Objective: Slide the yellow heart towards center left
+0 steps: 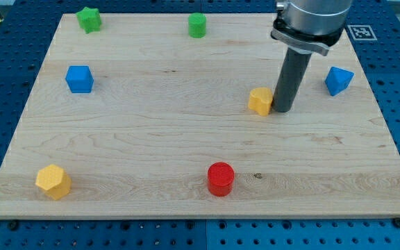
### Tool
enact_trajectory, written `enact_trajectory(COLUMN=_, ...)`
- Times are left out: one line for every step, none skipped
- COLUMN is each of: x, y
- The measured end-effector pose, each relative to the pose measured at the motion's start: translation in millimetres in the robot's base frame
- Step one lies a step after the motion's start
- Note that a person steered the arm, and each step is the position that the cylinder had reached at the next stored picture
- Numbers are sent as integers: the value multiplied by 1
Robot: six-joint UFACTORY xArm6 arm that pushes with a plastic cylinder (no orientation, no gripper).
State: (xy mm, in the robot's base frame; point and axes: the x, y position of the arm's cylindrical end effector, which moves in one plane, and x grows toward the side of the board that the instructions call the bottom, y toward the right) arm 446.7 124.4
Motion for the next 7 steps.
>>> enact_trajectory(x=0, y=-20)
enact_trajectory(x=0, y=-44)
enact_trajectory(x=0, y=-71)
enact_trajectory(x=-12, y=-94)
enact_trajectory(x=-33, y=-96)
enact_trajectory(x=-35, y=-96)
enact_trajectory(x=-47, y=-96)
